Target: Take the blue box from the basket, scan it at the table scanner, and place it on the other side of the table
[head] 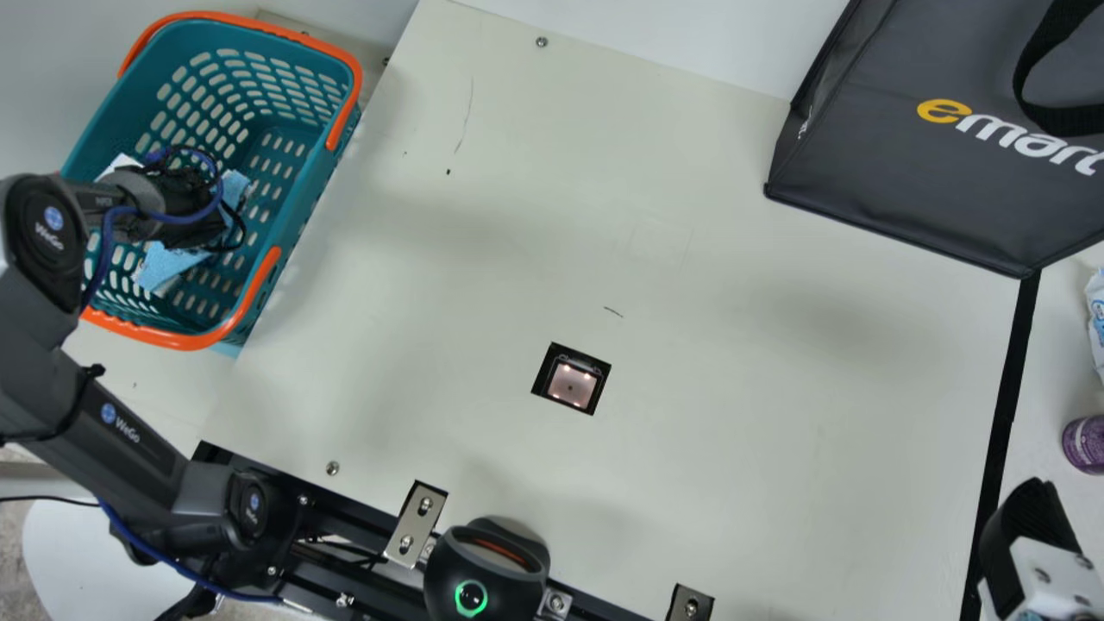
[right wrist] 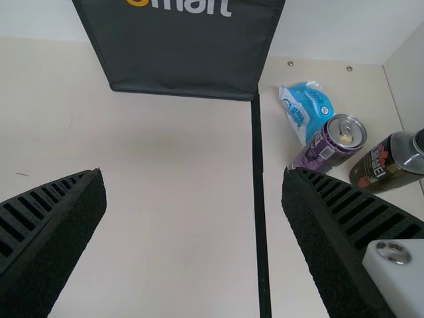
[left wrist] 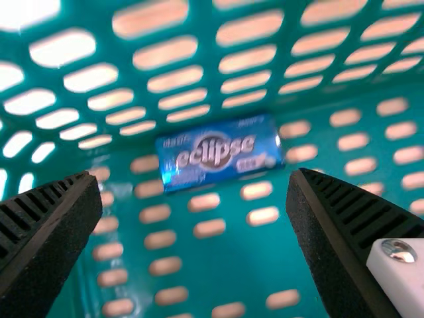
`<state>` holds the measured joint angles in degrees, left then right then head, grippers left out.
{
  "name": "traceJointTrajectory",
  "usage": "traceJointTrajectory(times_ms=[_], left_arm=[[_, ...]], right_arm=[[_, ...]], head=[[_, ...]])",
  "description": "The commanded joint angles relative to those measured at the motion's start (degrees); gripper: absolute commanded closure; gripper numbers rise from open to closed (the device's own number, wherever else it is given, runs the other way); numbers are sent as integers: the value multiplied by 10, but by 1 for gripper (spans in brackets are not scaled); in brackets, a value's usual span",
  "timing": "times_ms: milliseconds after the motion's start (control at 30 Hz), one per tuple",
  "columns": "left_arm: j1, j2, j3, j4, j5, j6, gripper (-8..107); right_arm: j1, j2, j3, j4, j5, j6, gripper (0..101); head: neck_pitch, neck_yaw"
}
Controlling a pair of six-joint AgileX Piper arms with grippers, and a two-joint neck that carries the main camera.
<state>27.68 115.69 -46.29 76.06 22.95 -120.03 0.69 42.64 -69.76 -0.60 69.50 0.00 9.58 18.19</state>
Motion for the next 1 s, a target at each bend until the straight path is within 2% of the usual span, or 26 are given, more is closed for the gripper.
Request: traceJointTrajectory(times_ms=[0,400,967], left_arm=[[2,-2,-3,0,-4,0,9],[9,-1,7,0,-27,0,9],[9,-1,7,0,-27,0,9]], right_arm=[[0,0,0,0,0,0,6],[0,0,0,0,0,0,6],[0,0,0,0,0,0,6]], head=[[-17,2],[-17,2],[-17,2]])
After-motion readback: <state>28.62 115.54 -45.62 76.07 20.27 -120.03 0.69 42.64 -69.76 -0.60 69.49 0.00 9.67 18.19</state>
